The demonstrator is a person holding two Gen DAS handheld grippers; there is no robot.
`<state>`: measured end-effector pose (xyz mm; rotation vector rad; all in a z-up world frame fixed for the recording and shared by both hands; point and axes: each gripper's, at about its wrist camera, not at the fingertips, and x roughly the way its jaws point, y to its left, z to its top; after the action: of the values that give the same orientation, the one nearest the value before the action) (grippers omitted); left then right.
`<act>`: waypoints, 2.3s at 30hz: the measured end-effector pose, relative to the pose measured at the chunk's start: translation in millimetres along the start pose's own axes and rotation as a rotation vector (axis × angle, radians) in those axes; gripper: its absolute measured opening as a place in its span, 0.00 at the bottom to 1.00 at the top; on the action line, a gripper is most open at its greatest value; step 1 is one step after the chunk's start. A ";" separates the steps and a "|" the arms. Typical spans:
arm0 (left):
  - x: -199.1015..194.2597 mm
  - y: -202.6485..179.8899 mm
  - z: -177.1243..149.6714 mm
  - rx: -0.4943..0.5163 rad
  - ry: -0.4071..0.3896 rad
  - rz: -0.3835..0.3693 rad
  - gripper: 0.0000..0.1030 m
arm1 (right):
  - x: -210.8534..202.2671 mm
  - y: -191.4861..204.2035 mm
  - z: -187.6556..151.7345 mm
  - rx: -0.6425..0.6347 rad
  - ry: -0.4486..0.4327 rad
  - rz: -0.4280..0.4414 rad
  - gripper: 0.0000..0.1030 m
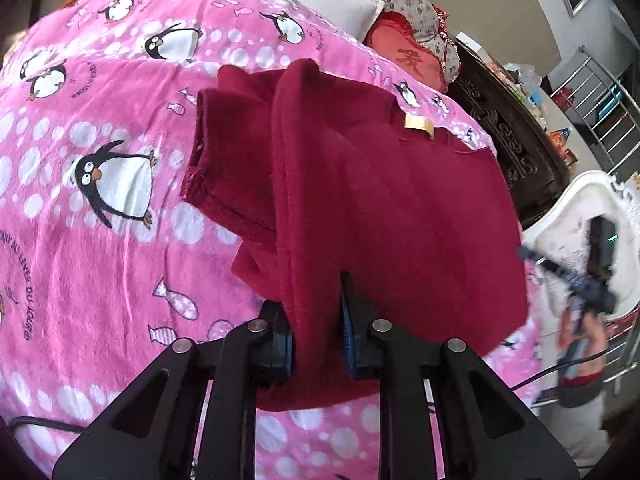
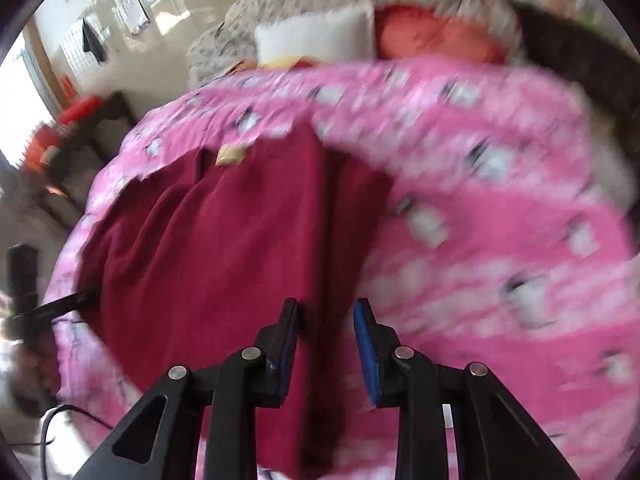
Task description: Fold small clothes
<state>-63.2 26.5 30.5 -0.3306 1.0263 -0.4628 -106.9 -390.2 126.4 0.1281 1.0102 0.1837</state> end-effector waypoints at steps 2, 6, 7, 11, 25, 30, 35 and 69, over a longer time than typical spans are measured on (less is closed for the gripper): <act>-3.4 -0.9 -4.7 -0.015 -0.021 0.003 0.23 | -28.4 6.2 11.2 0.027 -0.094 0.048 0.31; -7.7 1.2 -13.3 -0.042 -0.036 0.033 0.36 | -36.2 51.3 38.9 -0.040 -0.142 0.188 0.40; -8.2 3.4 -12.8 -0.047 -0.040 0.042 0.38 | -24.1 67.2 44.4 -0.056 -0.115 0.224 0.40; -13.9 9.9 -22.4 -0.047 -0.057 0.074 0.45 | 50.4 121.7 63.5 -0.090 0.019 0.307 0.40; -13.5 22.3 -28.2 -0.137 -0.105 0.057 0.55 | 143.9 217.2 109.5 -0.150 0.137 0.303 0.48; -16.4 27.9 -34.1 -0.170 -0.136 0.020 0.57 | 149.3 256.4 117.5 -0.137 0.185 0.350 0.60; -18.9 33.3 -38.7 -0.183 -0.143 -0.010 0.57 | 176.4 290.2 119.5 -0.182 0.220 0.301 0.60; -32.6 -103.4 -14.6 0.059 -0.073 -0.256 0.29 | 39.0 141.7 122.2 -0.082 -0.103 0.437 0.14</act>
<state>-112.2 -46.0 96.3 -0.4252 0.9013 -0.7056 3.9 -246.1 185.5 0.2802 0.8599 0.6102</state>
